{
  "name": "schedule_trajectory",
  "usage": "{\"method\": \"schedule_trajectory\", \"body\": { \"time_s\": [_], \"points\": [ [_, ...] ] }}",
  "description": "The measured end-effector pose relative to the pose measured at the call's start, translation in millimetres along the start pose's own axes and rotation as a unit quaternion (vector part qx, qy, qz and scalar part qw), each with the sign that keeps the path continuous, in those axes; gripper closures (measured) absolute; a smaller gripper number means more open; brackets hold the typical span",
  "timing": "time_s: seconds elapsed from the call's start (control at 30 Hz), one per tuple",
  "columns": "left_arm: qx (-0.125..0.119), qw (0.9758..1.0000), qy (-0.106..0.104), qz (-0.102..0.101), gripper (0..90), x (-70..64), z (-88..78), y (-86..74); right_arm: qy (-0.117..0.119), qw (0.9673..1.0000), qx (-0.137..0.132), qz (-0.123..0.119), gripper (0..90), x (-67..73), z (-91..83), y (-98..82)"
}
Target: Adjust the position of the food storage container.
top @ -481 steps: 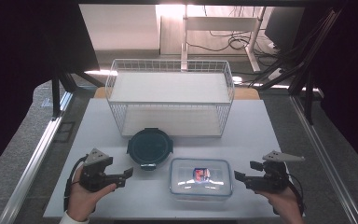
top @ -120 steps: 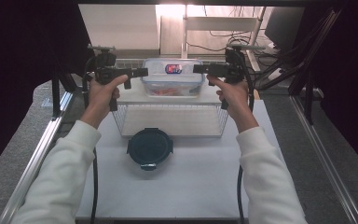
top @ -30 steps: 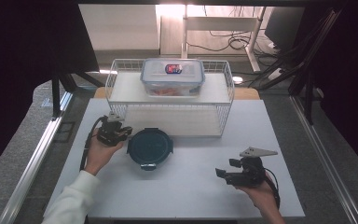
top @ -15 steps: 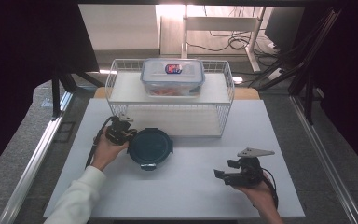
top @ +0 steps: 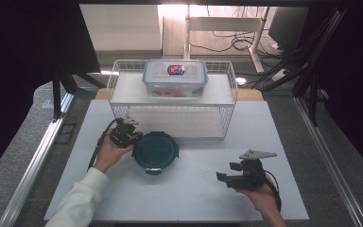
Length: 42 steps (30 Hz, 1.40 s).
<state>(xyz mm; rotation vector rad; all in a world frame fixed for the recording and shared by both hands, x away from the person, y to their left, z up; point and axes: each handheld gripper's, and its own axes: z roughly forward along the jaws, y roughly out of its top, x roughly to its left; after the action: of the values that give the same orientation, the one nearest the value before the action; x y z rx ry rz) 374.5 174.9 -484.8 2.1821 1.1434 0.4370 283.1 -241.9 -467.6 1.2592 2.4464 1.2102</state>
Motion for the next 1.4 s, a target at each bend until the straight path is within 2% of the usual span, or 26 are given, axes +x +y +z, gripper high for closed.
{"method": "schedule_trajectory", "body": {
  "time_s": [0.13, 0.6, 0.9, 1.13, 1.4],
  "points": [
    [0.003, 0.9999, -0.011, 0.009, 90.0, -9.2, -0.9, 0.2, 0.002, 1.0, -0.003, -0.002, 26.2, 0.6, -1.4, 0.2],
    [-0.001, 0.9991, -0.042, 0.007, 90.0, -25.3, -6.0, -7.5, 0.0, 1.0, -0.006, -0.002, 26.2, 1.2, -2.9, 0.7],
    [0.005, 0.9983, -0.056, 0.015, 90.0, -38.3, -9.7, -10.2, -0.001, 1.0, -0.006, -0.001, 26.2, 2.4, -2.8, 0.8],
    [0.008, 0.9972, -0.073, 0.016, 90.0, -41.5, -11.0, -11.5, -0.004, 1.0, -0.009, 0.0, 26.3, 1.7, -3.2, 0.6],
    [0.008, 0.9967, -0.079, 0.016, 90.0, -47.5, -12.5, -13.3, -0.004, 1.0, -0.008, -0.001, 26.3, 2.7, -2.9, 0.8]
  ]
}}
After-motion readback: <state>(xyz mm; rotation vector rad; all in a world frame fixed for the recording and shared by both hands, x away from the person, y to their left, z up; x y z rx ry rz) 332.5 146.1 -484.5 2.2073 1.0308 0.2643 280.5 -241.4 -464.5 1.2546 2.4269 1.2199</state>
